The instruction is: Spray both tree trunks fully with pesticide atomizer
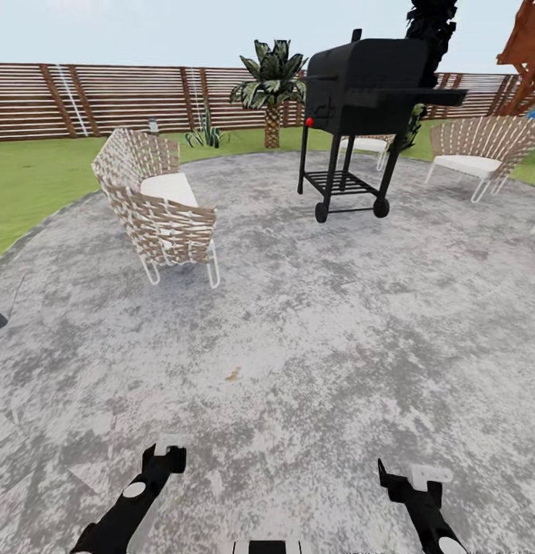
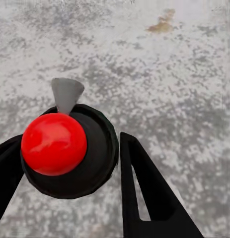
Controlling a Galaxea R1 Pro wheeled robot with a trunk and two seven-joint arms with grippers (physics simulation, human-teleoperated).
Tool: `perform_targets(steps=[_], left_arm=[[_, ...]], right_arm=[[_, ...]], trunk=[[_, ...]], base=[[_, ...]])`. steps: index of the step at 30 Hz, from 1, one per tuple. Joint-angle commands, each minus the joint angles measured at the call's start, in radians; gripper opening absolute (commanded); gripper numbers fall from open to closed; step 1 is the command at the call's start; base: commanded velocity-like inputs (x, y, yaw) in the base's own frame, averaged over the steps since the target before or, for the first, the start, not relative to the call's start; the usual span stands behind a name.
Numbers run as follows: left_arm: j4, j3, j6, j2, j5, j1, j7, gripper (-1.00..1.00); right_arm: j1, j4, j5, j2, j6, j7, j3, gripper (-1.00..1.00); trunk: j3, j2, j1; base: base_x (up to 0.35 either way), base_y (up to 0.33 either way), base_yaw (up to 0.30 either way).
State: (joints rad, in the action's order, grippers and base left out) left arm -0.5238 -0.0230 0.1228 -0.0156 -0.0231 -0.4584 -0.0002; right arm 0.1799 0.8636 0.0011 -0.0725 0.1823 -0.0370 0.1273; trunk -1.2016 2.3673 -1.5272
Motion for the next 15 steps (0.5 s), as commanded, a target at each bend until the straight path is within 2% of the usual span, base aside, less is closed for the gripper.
perform_targets(steps=[1, 3, 7, 13, 15], left_arm=[[-0.015, -0.004, -0.005, 0.002, 0.004, 0.025, 0.002, -1.0], [-0.017, -0.008, 0.005, 0.004, 0.011, 0.058, 0.0, -1.0], [-0.003, -0.011, 0.059, 0.011, 0.026, 0.082, 0.002, -1.0], [0.098, -0.013, 0.158, 0.014, 0.034, 0.102, 0.009, -1.0], [0.144, -0.014, 0.205, 0.013, 0.035, 0.106, 0.01, -1.0]], right_arm=[[-0.001, -0.01, 0.001, 0.0, 0.014, 0.0, 0.0, 1.0], [-0.002, -0.02, 0.002, 0.0, 0.018, 0.0, -0.001, 1.0], [-0.002, -0.036, 0.002, 0.001, 0.021, 0.0, -0.001, 1.0], [-0.002, -0.045, 0.002, 0.002, 0.022, 0.0, -0.001, 1.0], [-0.002, -0.051, 0.003, 0.002, 0.022, -0.001, -0.001, 1.0]], trunk=[[0.004, -0.007, 0.004], [0.011, -0.021, 0.012], [0.024, -0.049, 0.027], [0.043, -0.091, 0.05], [0.043, -0.091, 0.05]], base=[[0.0, 0.0, -0.279], [0.0, 0.0, -0.222], [0.0, 0.0, -0.087], [0.0, 0.0, -0.014], [0.0, 0.0, -0.001]])
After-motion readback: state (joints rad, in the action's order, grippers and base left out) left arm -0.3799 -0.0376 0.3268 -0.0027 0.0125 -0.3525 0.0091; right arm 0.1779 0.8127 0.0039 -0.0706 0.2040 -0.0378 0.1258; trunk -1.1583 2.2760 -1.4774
